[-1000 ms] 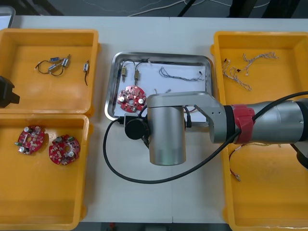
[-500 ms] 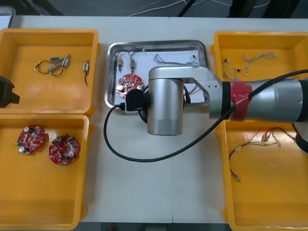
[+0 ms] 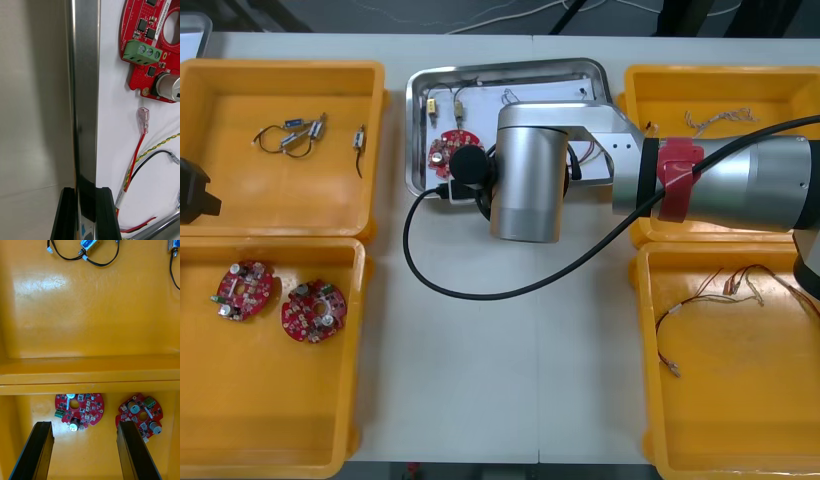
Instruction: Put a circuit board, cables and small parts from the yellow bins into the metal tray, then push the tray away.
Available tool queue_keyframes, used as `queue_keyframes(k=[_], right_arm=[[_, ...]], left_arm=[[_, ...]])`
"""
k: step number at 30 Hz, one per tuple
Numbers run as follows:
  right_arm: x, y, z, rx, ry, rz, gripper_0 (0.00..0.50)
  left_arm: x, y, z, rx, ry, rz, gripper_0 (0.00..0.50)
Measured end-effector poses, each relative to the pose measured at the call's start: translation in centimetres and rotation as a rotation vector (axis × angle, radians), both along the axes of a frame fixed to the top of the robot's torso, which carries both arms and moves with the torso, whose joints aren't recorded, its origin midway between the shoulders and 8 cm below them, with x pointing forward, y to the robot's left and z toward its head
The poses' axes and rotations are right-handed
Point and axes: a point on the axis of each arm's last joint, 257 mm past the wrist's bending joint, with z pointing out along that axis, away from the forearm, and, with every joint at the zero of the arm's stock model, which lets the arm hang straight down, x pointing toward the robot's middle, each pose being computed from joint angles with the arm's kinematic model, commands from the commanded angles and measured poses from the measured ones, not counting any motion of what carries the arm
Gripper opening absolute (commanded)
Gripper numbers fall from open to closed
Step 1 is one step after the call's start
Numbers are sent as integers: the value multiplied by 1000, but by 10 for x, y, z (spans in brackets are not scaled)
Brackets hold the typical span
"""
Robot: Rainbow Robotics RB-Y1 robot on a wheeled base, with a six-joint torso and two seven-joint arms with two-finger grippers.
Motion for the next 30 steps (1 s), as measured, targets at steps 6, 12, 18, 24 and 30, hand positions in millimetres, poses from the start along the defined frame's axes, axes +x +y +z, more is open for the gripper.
queue_keyframes(k=[6,12,18,24,30], right_arm=[[17,5,3,51,-21,13,0],[33,9,7,96,-40,31,0],[46,9,10,101,-60,67,0],[60,10,15,138,-83,81,0],[66,4,16,137,-88,70,157]], left_arm=[[0,0,0,0,0,0,500],[0,0,0,0,0,0,500],[0,0,0,0,0,0,500],[0,0,0,0,0,0,500],[0,0,0,0,0,0,500]])
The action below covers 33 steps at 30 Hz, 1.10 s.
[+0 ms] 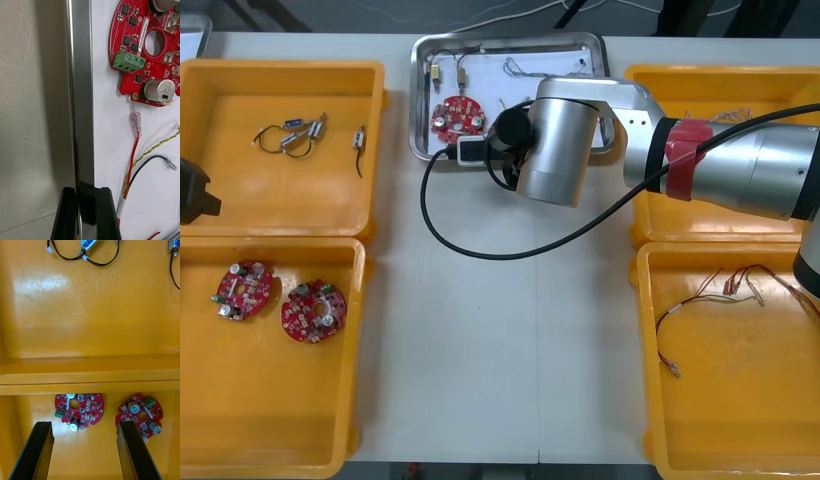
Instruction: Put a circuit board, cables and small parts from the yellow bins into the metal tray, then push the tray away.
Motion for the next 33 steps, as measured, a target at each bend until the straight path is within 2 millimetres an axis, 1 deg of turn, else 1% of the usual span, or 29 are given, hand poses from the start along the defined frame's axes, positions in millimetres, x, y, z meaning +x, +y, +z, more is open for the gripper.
queue_keyframes(k=[1,2,3,4,15,21,28,33], right_arm=[[-1,0,-1,4,6,-2,240],[-2,1,-2,10,15,-5,349],[-3,1,-3,15,22,-6,478],[-4,2,-4,18,27,-8,500],[-5,0,-4,17,33,-14,500],[-9,-14,-3,-36,48,-65,500],[-29,-10,13,-95,76,-70,500],[-48,-9,32,-106,105,-113,500]], left_arm=[[0,0,0,0,0,0,500],[0,0,0,0,0,0,500],[0,0,0,0,0,0,500],[0,0,0,0,0,0,500],[0,0,0,0,0,0,500],[0,0,0,0,0,0,500],[0,0,0,0,0,0,500],[0,0,0,0,0,0,500]])
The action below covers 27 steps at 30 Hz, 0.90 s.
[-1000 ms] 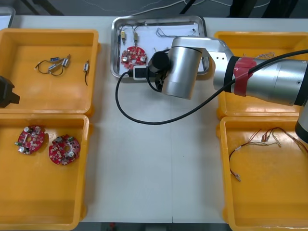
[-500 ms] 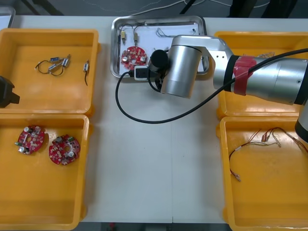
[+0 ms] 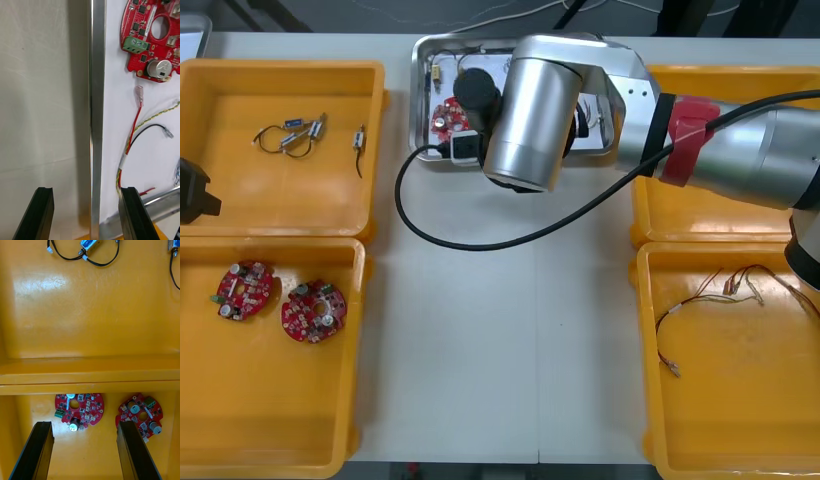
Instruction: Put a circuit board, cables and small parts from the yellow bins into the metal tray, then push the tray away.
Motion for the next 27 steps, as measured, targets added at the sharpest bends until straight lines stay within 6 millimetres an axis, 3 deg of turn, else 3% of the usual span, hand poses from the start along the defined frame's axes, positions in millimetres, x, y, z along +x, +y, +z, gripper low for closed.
queue_keyframes(k=[7,16,20,27], right_arm=[[-31,5,22,85,101,-68,500],[-73,0,35,306,174,-258,500],[-89,-17,38,343,183,-306,500],[-110,-64,33,474,197,-544,500]], left_arm=[[0,0,0,0,0,0,500],[0,0,0,0,0,0,500],[0,0,0,0,0,0,500],[0,0,0,0,1,0,500]])
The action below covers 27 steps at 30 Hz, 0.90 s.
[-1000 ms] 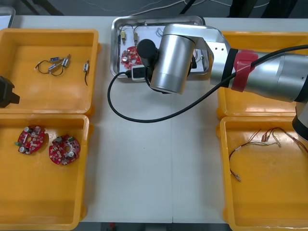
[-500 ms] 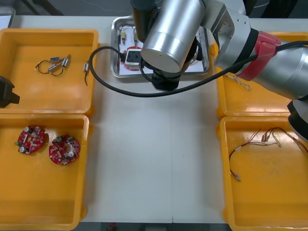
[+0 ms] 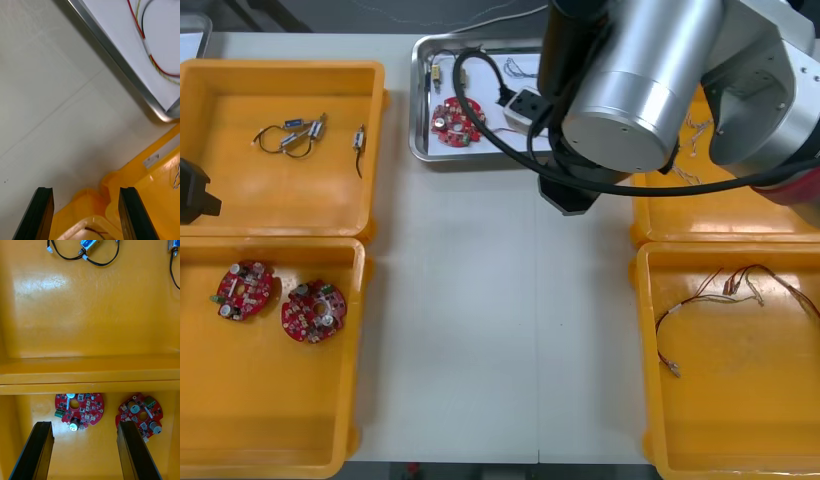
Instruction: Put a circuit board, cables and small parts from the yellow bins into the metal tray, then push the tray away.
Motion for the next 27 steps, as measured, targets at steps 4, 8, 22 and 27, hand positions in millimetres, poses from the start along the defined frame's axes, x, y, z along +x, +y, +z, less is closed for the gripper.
queue_keyframes(k=[4,8,22,27], right_arm=[[-13,-22,-5,59,42,-78,500],[-25,-44,-5,137,50,-192,500],[-73,-110,-11,306,105,-418,500],[-83,-133,-18,348,124,-538,500]], left_arm=[[0,0,0,0,0,0,500],[0,0,0,0,0,0,500],[0,0,0,0,0,0,500],[0,0,0,0,0,0,500]])
